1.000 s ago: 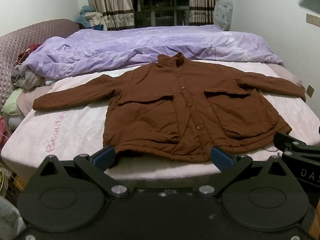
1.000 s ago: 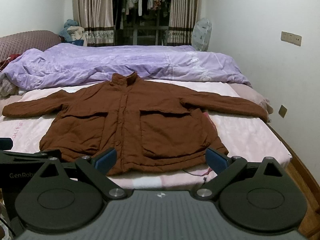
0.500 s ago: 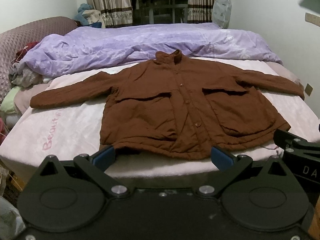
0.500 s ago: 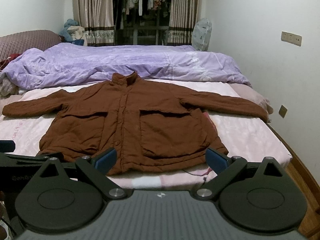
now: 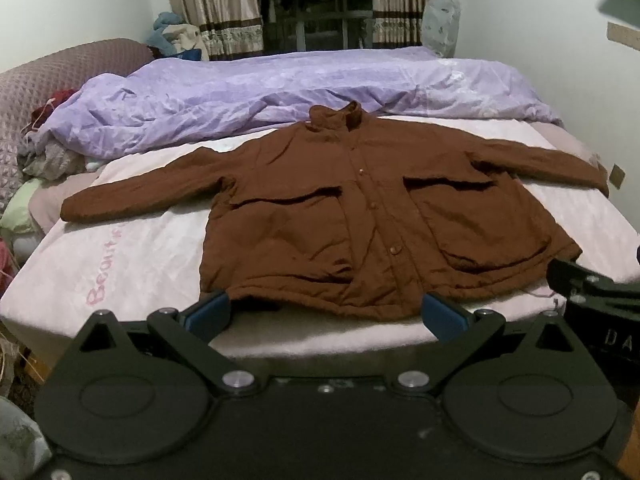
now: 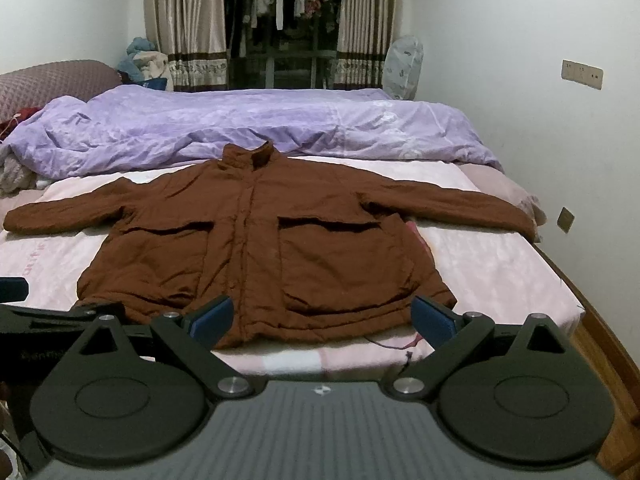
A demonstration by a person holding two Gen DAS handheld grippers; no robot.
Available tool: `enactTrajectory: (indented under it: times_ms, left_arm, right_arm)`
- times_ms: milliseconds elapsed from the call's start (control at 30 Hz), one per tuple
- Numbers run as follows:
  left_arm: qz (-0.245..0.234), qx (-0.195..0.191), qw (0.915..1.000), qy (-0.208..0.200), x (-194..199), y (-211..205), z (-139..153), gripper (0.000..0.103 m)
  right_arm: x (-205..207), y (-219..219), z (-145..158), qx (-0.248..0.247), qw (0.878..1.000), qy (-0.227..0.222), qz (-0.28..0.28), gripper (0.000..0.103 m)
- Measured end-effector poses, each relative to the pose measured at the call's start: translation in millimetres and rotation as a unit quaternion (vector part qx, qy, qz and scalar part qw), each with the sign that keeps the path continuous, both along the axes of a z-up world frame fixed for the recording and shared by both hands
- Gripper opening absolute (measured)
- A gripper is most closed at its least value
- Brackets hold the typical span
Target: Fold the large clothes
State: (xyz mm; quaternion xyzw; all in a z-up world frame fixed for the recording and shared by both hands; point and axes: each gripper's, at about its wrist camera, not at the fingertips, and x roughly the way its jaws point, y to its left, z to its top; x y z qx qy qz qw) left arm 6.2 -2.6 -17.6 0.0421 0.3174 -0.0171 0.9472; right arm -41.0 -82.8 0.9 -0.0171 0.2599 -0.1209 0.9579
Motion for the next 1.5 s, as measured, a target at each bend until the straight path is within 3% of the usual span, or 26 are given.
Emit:
enactTrajectory:
  times_ms: [167, 300, 400, 500, 633, 800, 967, 1033, 1167, 1233, 1300, 1333, 1367, 1400, 1467, 1500]
  left_arm:
    - [-0.009, -0.053, 0.9912, -0.121, -5.2, 16.4, 3.8, 0.103]
    - [0.019, -0.060, 0.9924, -0.106, 47.5, 44.3, -13.4, 0.103]
    - [0.039, -0.109, 0.9888, -0.095, 94.1, 98.2, -30.6, 0.103]
    - [0.140, -0.095, 0.9831, -0.071, 148.7, 169.4, -47.5, 0.103]
    - [0.274, -0.059, 0.9592, -0.037, 218.9, 273.1, -71.5, 0.103]
    - [0.373, -0.019, 0.9275, -0.004, 292.1, 373.3, -91.2, 0.103]
    - [0.417, -0.028, 0.9083, 0.022, 359.9, 439.1, -107.4, 0.103]
    - [0.442, -0.050, 0.8947, 0.041, 378.5, 465.7, -117.2, 0.103]
    - [0.467, -0.098, 0.8775, 0.045, 395.4, 495.0, -130.0, 0.103]
    - [0.468, -0.100, 0.8773, 0.040, 401.4, 501.9, -128.7, 0.099]
    - [0.458, -0.091, 0.8834, 0.038, 407.8, 500.4, -128.8, 0.081]
    - [0.444, -0.088, 0.8913, 0.029, 409.9, 497.5, -126.8, 0.054]
    - [0.435, -0.087, 0.8961, 0.024, 409.6, 492.8, -123.8, 0.036]
    - [0.436, -0.077, 0.8964, 0.025, 411.7, 490.0, -120.4, 0.031]
    - [0.434, -0.064, 0.8983, 0.025, 414.8, 483.9, -111.1, 0.011]
    - [0.437, -0.069, 0.8967, 0.024, 415.2, 479.6, -103.6, 0.009]
  right_arm:
    - [5.9, -12.0, -0.2, 0.019, 0.999, -0.032, 0.007, 0.103]
    - [33.5, -39.2, -8.4, 0.069, 0.995, -0.069, 0.007, 0.103]
    - [68.5, -65.6, -23.6, 0.084, 0.994, -0.068, 0.019, 0.103]
    - [107.0, -90.6, -34.3, 0.086, 0.996, -0.029, 0.009, 0.103]
    - [139.8, -113.7, -42.2, 0.070, 0.998, -0.001, -0.010, 0.103]
    - [173.8, -132.2, -49.2, 0.062, 0.998, 0.031, -0.013, 0.103]
    - [207.2, -152.5, -55.1, 0.078, 0.995, 0.049, -0.024, 0.103]
    - [218.0, -156.9, -55.9, 0.072, 0.995, 0.054, -0.032, 0.103]
    - [231.5, -162.0, -59.8, 0.063, 0.995, 0.055, -0.047, 0.103]
    - [239.2, -166.2, -63.0, 0.062, 0.995, 0.062, -0.053, 0.103]
    - [249.2, -171.8, -66.0, 0.062, 0.994, 0.071, -0.060, 0.103]
    - [253.5, -174.3, -66.6, 0.062, 0.993, 0.073, -0.063, 0.103]
    - [257.7, -176.8, -67.1, 0.065, 0.993, 0.074, -0.066, 0.103]
    - [261.1, -179.3, -67.3, 0.069, 0.992, 0.075, -0.068, 0.103]
    - [267.8, -182.8, -66.6, 0.074, 0.992, 0.074, -0.068, 0.103]
    - [270.2, -183.9, -66.1, 0.073, 0.992, 0.074, -0.066, 0.103]
